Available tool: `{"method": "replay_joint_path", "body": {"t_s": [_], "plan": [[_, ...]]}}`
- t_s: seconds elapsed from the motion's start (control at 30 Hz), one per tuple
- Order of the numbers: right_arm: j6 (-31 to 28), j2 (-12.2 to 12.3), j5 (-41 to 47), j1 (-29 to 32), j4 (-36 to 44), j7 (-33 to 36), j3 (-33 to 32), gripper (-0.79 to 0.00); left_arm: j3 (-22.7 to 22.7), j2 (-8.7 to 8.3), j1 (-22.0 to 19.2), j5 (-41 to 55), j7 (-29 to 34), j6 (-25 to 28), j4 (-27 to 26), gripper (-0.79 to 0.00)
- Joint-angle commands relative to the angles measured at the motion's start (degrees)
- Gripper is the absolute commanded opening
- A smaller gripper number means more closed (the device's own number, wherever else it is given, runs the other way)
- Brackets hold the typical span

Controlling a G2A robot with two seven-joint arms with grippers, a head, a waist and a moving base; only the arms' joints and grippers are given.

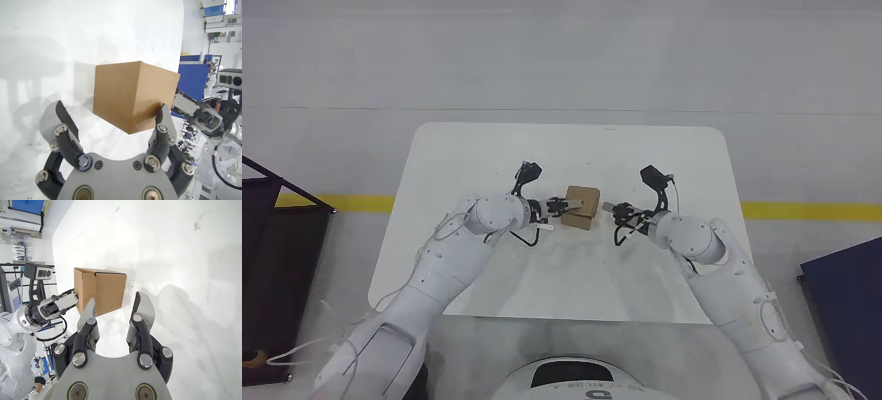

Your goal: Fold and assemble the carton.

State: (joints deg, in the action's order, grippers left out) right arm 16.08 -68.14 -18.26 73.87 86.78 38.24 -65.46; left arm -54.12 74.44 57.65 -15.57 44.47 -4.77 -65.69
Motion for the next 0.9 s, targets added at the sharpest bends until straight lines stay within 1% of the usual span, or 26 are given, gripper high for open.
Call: {"method": "replay_joint_path", "body": {"t_s": [0.0,0.33,0.63,0.77,0.87], "plan": [[-0.07,-0.05,0.27,-0.21,-0.57,-0.05,0.08,-0.388,-0.2,-0.01,0.0,0.34,-0.01,0.16,-0.03,0.0],[-1.67,-0.19,0.76,-1.04,-0.75,0.96,0.96,-0.394,-0.18,0.01,0.2,0.56,0.22,0.29,-0.09,-0.015],[-1.1,-0.59,0.32,-2.4,-1.65,1.47,2.95,-0.394,-1.28,-0.24,0.1,1.59,0.93,1.34,0.23,-0.018],[-0.97,-0.65,-0.07,-2.68,-1.44,1.46,3.31,-0.397,-1.41,-0.29,0.18,1.78,1.17,1.56,0.27,-0.034],[0.46,-0.68,-0.53,-2.8,-1.45,0.73,3.18,-0.397,-1.38,-0.28,0.15,1.92,1.27,1.72,0.44,-0.049]]}}
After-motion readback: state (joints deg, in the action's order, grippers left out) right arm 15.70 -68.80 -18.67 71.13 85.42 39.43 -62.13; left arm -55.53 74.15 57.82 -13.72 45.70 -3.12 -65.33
